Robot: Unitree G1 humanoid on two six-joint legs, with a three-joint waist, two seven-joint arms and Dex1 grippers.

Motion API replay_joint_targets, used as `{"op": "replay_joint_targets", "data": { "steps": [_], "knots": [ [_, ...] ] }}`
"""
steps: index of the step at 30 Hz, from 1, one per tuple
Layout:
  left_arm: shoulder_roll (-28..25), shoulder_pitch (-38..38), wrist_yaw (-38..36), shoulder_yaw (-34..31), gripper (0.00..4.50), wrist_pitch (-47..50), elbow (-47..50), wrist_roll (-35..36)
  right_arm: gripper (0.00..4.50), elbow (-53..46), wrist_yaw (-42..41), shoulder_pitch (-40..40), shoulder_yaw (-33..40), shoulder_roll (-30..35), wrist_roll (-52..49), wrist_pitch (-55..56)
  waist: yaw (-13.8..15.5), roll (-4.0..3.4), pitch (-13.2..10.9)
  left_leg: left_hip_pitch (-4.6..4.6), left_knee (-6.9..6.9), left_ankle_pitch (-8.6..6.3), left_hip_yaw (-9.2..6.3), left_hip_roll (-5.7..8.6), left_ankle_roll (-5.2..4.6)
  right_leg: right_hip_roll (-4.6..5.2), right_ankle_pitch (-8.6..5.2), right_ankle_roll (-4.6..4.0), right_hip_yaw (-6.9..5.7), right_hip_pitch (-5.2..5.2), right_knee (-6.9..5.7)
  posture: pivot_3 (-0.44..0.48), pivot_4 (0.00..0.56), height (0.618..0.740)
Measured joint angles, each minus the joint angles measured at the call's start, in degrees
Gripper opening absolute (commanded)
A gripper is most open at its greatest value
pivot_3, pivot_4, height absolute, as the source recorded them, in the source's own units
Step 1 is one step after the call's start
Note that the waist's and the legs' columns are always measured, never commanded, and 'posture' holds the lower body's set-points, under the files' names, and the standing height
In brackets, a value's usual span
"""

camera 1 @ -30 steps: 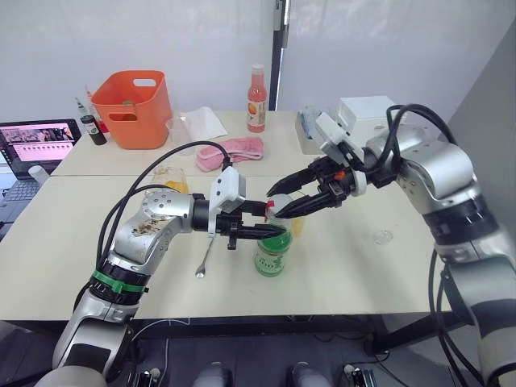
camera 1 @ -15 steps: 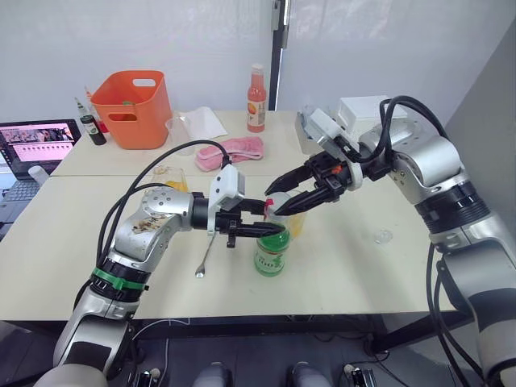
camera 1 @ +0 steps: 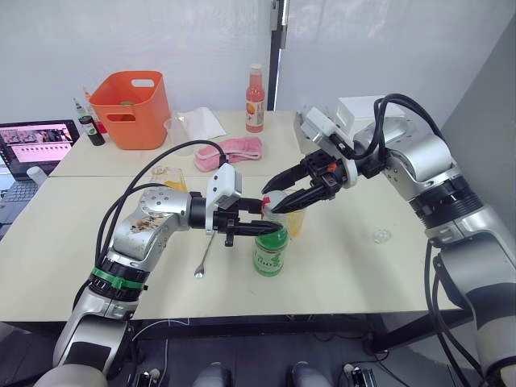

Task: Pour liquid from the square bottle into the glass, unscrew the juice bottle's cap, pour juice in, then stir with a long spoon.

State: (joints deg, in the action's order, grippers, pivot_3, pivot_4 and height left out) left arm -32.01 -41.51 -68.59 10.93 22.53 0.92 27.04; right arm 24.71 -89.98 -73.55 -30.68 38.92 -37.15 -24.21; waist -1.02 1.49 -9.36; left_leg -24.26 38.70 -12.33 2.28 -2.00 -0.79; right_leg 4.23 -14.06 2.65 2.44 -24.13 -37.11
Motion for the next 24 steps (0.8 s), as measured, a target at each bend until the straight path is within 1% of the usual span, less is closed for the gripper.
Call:
{"op": "replay_joint_targets", "data": {
  "steps": [12,24],
  "knots": [
    [-0.01,0.72,0.04,0.04,1.50,-0.01,0.63,0.00,1.62,-1.26,-0.04,-0.50,0.41,0.01,0.06,-1.77,0.00,0.00,-0.01,-0.10,0.00,0.00,0.00,0.01,0.00,0.01,0.00,0.00,0.01,-0.11,-0.01,0.000,0.150,0.715],
    [-0.04,0.18,-0.69,0.05,1.50,-0.19,0.08,0.01,1.62,-2.86,-0.25,0.29,4.07,-1.07,2.38,-6.18,0.04,0.00,-0.04,-0.34,0.06,0.00,-0.02,0.02,0.00,0.00,0.00,0.00,-0.02,-0.28,-0.02,0.000,0.150,0.715]
  ]
}}
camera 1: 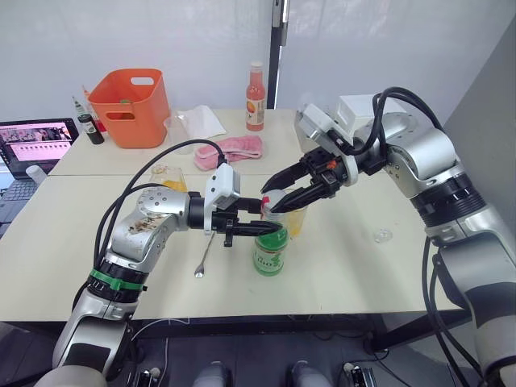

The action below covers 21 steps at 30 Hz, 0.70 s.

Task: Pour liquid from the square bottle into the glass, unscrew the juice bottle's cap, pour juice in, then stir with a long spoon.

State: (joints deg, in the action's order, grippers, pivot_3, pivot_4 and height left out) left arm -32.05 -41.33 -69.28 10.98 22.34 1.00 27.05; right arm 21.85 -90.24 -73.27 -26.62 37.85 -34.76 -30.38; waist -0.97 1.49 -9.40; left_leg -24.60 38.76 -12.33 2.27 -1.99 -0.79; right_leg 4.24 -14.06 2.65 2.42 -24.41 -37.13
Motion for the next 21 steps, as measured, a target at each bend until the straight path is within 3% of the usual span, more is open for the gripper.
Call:
{"op": "replay_joint_targets", "data": {
  "steps": [4,9,21],
  "knots": [
    [-0.14,-0.45,-0.35,-0.01,1.50,-0.38,-0.42,-0.18,1.62,0.10,0.05,0.23,1.69,-0.61,-0.14,-1.87,0.07,-0.01,-0.03,-0.08,0.02,0.00,0.00,0.01,0.00,0.01,0.00,0.00,-0.01,-0.07,-0.01,0.000,0.150,0.715],
    [-0.19,-0.43,-0.30,0.06,1.50,-0.52,-0.86,-0.30,1.62,-2.01,0.07,-2.27,12.23,-1.04,-2.39,-2.31,0.13,-0.02,-0.02,0.13,-0.02,-0.01,-0.03,0.01,0.00,0.02,0.00,0.00,-0.06,0.16,0.03,0.000,0.150,0.715],
    [-0.12,-0.36,-0.10,0.21,1.50,-0.57,-0.57,-0.41,1.62,-7.57,3.39,4.55,15.56,0.86,0.53,-5.48,0.22,-0.02,-0.02,0.22,-0.02,0.00,0.00,0.03,0.00,0.05,0.00,0.00,-0.03,0.23,0.01,0.000,0.150,0.715]
  ]
}}
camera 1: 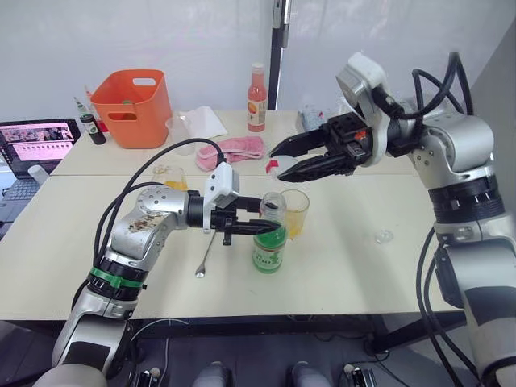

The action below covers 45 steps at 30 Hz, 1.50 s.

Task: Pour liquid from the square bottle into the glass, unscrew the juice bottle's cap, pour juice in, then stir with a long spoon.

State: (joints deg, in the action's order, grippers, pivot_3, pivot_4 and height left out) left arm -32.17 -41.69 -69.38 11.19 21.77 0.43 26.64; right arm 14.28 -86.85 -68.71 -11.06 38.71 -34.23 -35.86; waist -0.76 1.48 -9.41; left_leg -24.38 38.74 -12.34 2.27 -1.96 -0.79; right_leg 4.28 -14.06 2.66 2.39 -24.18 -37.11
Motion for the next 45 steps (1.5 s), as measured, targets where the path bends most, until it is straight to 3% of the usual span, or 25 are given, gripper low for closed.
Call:
{"op": "replay_joint_targets", "data": {
  "steps": [5,9,14,18,28,39,41,45],
  "knots": [
    [-0.25,1.02,0.32,-0.83,1.50,-0.02,0.70,0.02,1.62,-8.57,11.15,14.30,5.27,5.71,1.91,-5.12,0.22,0.01,0.01,-0.03,0.00,0.00,0.02,0.03,0.00,0.06,0.00,0.00,0.03,-0.02,0.00,0.000,0.150,0.715],
    [-0.45,1.58,0.56,-1.22,1.50,0.02,1.40,0.04,1.62,-19.08,26.45,30.69,12.71,8.73,4.98,-10.80,-0.01,0.01,0.03,0.04,-0.06,0.00,0.03,0.00,0.00,0.01,-0.02,0.00,0.05,0.02,0.02,0.000,0.150,0.715],
    [-0.85,1.93,0.86,-1.44,1.50,0.08,1.66,0.04,1.62,-23.02,45.09,41.82,18.51,1.93,9.48,-14.97,-0.35,-0.02,0.06,0.12,-0.04,0.00,0.09,-0.02,0.00,-0.06,-0.01,0.00,0.15,0.06,-0.02,0.000,0.150,0.715],
    [-0.85,1.92,1.15,-1.44,1.50,0.22,1.83,0.06,1.62,-24.63,54.13,47.80,19.77,-4.35,12.26,-12.86,-0.34,-0.03,0.06,0.09,-0.03,0.00,0.11,0.00,0.00,-0.05,-0.01,0.02,0.19,0.04,0.00,0.000,0.150,0.715],
    [-0.84,1.47,1.31,-1.45,1.50,0.60,1.23,0.08,1.62,-21.08,63.17,53.41,21.61,-10.60,16.41,-4.64,-0.36,-0.05,0.07,0.12,-0.04,0.00,0.09,-0.01,0.00,-0.10,-0.01,0.03,0.18,0.09,0.01,0.000,0.150,0.715],
    [-0.82,1.10,1.33,-1.40,1.50,0.60,0.85,0.08,1.62,-15.87,64.43,54.51,20.67,-12.20,19.67,3.76,-0.27,0.02,0.16,0.16,-0.02,0.00,0.08,0.00,0.00,-0.09,-0.02,0.03,0.17,0.17,0.02,0.000,0.150,0.715],
    [-0.82,1.11,1.34,-1.38,1.50,0.60,0.86,0.08,2.60,-15.72,64.43,54.86,20.59,-12.35,19.94,4.44,-0.25,0.03,0.19,0.17,-0.02,0.00,0.08,-0.01,0.00,-0.09,-0.02,0.03,0.16,0.18,0.02,0.000,0.150,0.715],
    [-0.89,1.21,1.38,-1.41,1.50,0.68,1.01,0.06,3.91,-14.97,64.54,55.64,20.83,-12.79,20.05,5.43,-0.40,0.04,0.24,0.18,-0.03,0.00,0.08,-0.02,0.00,-0.10,-0.02,0.03,0.18,0.17,0.02,0.000,0.150,0.715]
  ]
}}
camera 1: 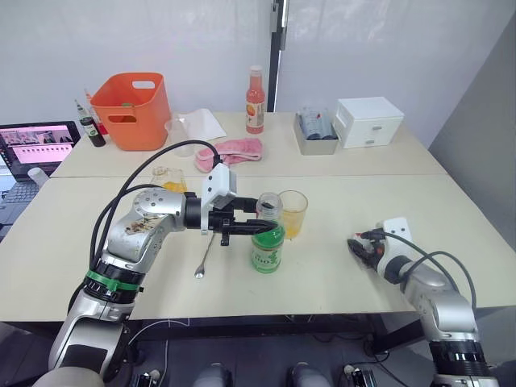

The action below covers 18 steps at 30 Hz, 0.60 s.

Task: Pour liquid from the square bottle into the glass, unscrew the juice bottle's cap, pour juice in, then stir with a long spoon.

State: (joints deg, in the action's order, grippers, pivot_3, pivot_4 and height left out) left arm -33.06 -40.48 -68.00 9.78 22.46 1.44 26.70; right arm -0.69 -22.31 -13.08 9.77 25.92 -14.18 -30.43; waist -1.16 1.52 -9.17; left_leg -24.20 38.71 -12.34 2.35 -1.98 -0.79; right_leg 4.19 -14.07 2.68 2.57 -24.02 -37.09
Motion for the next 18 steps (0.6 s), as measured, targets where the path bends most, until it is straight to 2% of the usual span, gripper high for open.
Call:
{"op": "replay_joint_targets", "data": {
  "steps": [2,6,11,18],
  "knots": [
    [-0.07,0.02,0.03,-0.03,1.50,0.02,0.02,0.00,4.48,-0.09,-0.08,0.21,0.18,-0.02,-0.09,0.33,-0.03,0.00,0.00,0.00,-0.01,0.00,-0.01,-0.01,0.00,-0.01,0.00,0.00,-0.01,-0.01,0.00,0.000,0.150,0.715],
    [-0.18,0.32,0.00,-0.41,1.50,0.02,0.39,0.04,4.48,-2.15,-2.56,0.65,0.17,-0.85,-1.78,1.30,-0.11,0.00,0.00,-0.04,-0.01,0.00,-0.01,-0.01,0.00,-0.01,0.00,0.00,0.01,-0.06,-0.01,0.000,0.150,0.715],
    [-0.66,1.07,-0.07,-1.63,1.50,1.16,0.83,0.89,4.48,-11.01,-7.92,-0.56,0.42,-0.09,-7.23,2.83,-0.11,0.00,-0.01,-0.05,0.00,0.00,-0.04,-0.02,0.00,-0.02,0.00,0.00,-0.01,-0.07,-0.01,0.000,0.150,0.715],
    [-5.44,2.56,-0.40,-5.36,1.50,7.22,2.36,5.06,4.48,-19.53,-10.27,-3.69,1.47,2.17,-14.69,-0.88,-0.40,0.00,-0.03,-0.16,-0.04,0.00,-0.06,-0.06,0.00,-0.05,0.00,0.00,-0.02,-0.20,0.00,0.000,0.150,0.715]
  ]
}}
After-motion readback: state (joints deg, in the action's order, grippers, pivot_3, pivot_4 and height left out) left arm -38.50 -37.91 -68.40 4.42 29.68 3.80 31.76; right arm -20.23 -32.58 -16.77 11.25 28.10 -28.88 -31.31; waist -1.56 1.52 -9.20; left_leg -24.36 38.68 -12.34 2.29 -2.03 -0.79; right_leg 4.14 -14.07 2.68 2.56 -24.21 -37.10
